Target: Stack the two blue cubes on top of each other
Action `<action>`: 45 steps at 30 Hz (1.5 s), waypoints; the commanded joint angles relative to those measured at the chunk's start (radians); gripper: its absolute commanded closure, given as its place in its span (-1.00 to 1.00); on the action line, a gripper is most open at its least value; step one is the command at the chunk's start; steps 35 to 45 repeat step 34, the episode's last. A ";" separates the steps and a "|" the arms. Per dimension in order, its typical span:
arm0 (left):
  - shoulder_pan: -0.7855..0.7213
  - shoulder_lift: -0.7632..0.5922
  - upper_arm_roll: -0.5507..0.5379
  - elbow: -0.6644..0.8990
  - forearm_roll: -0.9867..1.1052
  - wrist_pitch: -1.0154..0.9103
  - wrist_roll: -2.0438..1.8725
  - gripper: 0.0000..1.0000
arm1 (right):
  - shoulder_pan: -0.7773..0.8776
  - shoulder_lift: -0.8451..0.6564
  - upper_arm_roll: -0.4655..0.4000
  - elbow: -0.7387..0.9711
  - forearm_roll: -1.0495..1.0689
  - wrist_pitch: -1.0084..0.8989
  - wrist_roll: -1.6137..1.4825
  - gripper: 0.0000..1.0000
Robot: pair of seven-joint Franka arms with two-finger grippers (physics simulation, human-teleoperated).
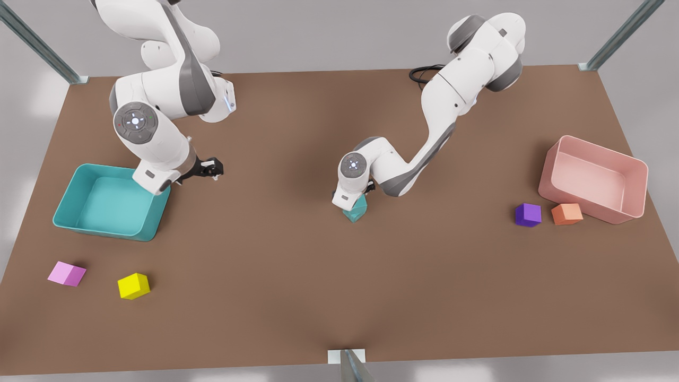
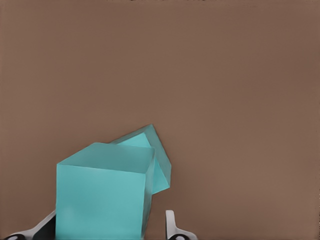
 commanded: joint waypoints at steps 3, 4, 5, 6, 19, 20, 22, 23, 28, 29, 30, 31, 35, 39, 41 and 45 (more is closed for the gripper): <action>0.028 -0.010 -0.021 0.009 -0.009 -0.044 -0.076 -1.00 | -0.001 -0.001 0.000 0.001 -0.001 0.000 -0.101 -1.00; 0.033 -0.012 -0.021 0.009 -0.010 -0.047 -0.075 -1.00 | -0.001 -0.001 -0.002 0.001 -0.001 0.000 -0.101 -1.00; 0.042 -0.012 -0.022 0.016 -0.009 -0.059 -0.075 -1.00 | -0.002 -0.001 -0.002 0.001 -0.001 0.001 -0.102 -1.00; 0.066 -0.012 -0.050 0.016 -0.009 -0.060 -0.075 -1.00 | -0.002 -0.001 0.000 0.004 -0.001 0.001 -0.102 -1.00; 0.528 -0.353 0.290 0.184 -0.186 -0.508 1.067 -1.00 | -0.002 0.010 -0.005 0.027 -0.013 0.001 -0.098 -1.00; 0.343 -0.469 0.598 0.072 -0.328 -0.447 1.313 -1.00 | -0.004 0.008 -0.005 0.029 -0.016 0.000 -0.099 -1.00; 0.336 -0.501 0.573 0.229 -0.326 -0.867 1.375 -1.00 | -0.006 0.001 -0.006 0.041 -0.016 -0.005 -0.105 -1.00; 0.336 -0.496 0.532 0.270 -0.325 -0.921 1.375 -1.00 | -0.010 -0.013 -0.014 0.052 -0.019 -0.013 -0.118 -1.00; 0.336 -0.452 0.476 0.339 -0.331 -0.909 1.375 -1.00 | -0.012 -0.028 -0.025 0.081 -0.058 -0.014 -0.131 -1.00; 0.336 -0.460 0.476 0.330 -0.334 -0.909 1.374 -1.00 | -0.012 -0.028 -0.025 0.079 -0.058 -0.014 -0.131 -1.00; 0.336 -0.461 0.476 0.330 -0.334 -0.909 1.374 -1.00 | -0.012 -0.028 -0.025 0.079 -0.058 -0.016 -0.128 -1.00; 0.336 -0.460 0.476 0.330 -0.334 -0.909 1.374 -1.00 | -0.010 -0.028 -0.025 0.079 -0.058 -0.016 -0.128 -1.00; 0.336 -0.460 0.476 0.330 -0.334 -0.910 1.374 -1.00 | -0.010 -0.028 -0.023 0.079 -0.058 -0.016 -0.125 -1.00; 0.336 -0.460 0.476 0.330 -0.334 -0.910 1.374 -1.00 | -0.010 -0.028 -0.023 0.079 -0.058 -0.016 -0.125 -1.00; 0.336 -0.460 0.476 0.330 -0.334 -0.910 1.374 -1.00 | -0.010 -0.028 -0.023 0.079 -0.058 -0.016 -0.125 -1.00; 0.336 -0.460 0.476 0.330 -0.334 -0.910 1.374 -1.00 | -0.010 -0.028 -0.023 0.079 -0.058 -0.016 -0.125 -1.00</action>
